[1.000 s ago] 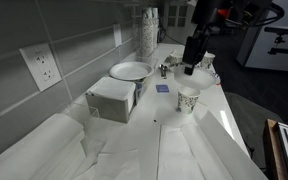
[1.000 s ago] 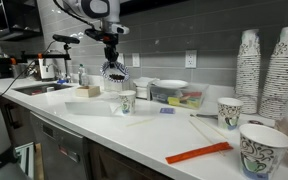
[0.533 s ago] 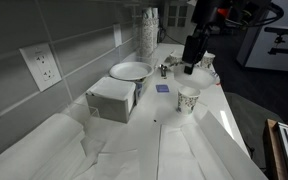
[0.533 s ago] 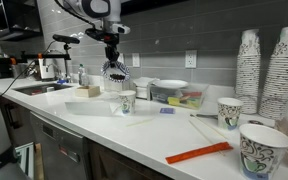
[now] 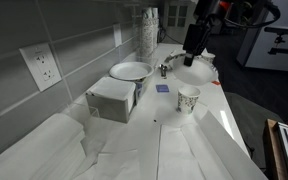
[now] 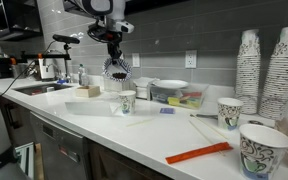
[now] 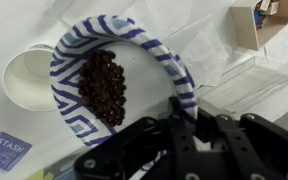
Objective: Place the coffee beans from the bowl in the coffee cup on the left.
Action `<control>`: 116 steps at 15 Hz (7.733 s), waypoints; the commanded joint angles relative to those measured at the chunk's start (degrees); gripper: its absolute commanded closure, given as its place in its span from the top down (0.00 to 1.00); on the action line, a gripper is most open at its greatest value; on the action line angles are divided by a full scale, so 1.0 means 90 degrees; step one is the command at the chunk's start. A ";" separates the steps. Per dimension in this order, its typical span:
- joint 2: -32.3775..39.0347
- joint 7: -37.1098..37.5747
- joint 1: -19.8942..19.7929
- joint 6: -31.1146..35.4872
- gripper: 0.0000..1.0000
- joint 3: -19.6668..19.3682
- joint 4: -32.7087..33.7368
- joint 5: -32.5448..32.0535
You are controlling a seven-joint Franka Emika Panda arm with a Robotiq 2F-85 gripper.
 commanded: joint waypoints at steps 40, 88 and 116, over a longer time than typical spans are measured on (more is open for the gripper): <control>-0.0019 -0.3238 -0.0791 0.0165 0.02 -0.0875 -0.1119 0.3303; 0.0221 -0.4494 -0.1583 -0.1433 0.02 -0.1203 -0.1170 0.5015; -0.0377 -0.1428 -0.1660 0.0670 0.02 0.0022 -0.0655 0.0158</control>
